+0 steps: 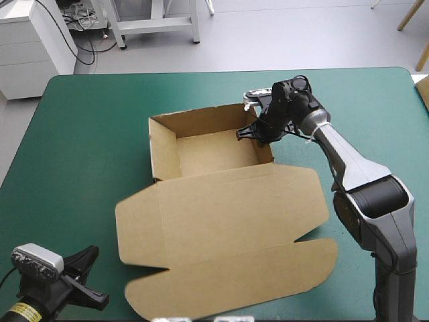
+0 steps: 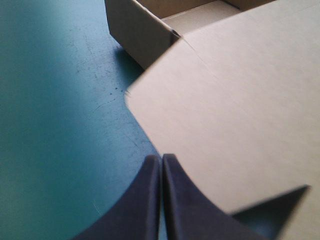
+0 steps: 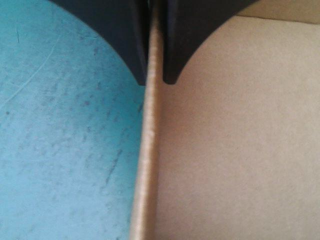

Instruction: Fold the box

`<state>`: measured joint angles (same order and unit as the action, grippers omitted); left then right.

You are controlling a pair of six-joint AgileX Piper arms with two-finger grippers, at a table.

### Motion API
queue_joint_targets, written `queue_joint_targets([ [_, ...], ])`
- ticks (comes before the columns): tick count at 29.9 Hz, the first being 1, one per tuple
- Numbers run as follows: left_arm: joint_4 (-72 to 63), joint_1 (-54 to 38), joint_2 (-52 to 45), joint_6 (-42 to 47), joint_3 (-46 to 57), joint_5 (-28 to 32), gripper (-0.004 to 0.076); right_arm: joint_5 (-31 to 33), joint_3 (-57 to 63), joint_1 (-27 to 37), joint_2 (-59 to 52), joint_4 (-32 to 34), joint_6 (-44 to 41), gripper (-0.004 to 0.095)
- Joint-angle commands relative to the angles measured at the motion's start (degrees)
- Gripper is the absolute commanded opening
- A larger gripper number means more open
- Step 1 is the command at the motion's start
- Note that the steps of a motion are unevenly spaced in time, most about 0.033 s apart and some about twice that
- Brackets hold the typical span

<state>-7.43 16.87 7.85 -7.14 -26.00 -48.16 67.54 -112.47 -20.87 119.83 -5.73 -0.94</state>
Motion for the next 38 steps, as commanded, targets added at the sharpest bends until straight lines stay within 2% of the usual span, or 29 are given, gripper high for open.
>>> queue_joint_targets([
  [1, -0.6, 0.3, 0.8, 0.6, -1.3, 4.5, -0.0008, -0.6, -1.4, 0.3, -3.2, 3.1, 0.6, -0.002],
  [5, -0.7, 0.3, 0.8, 0.6, -1.3, 4.5, -0.0008, -0.6, -1.4, 2.6, -3.2, 7.8, 0.1, -0.002],
  [10, -0.7, 0.3, 0.8, 0.6, -1.3, 4.5, -0.0008, -0.6, -1.4, 10.0, -3.2, 8.1, 0.3, -0.002],
  [24, -0.7, 0.3, 0.8, 0.4, -1.3, 4.5, -0.0008, -0.6, -4.3, 37.6, -3.2, 9.1, 3.9, -0.0021],
  [29, -0.7, 0.3, 0.8, 0.4, -1.3, 4.5, -0.0008, -0.6, -4.6, 45.5, -3.2, 9.6, 5.5, -0.0021],
  [34, -0.7, 0.3, 0.8, 0.4, -1.3, 4.5, -0.0008, -0.6, -4.6, 50.3, -2.5, 10.7, 5.6, -0.0021],
  [38, -0.7, 0.3, 0.8, 0.4, -1.3, 4.5, -0.0008, -0.6, -4.6, 51.5, -1.8, 10.2, 6.8, -0.002],
])
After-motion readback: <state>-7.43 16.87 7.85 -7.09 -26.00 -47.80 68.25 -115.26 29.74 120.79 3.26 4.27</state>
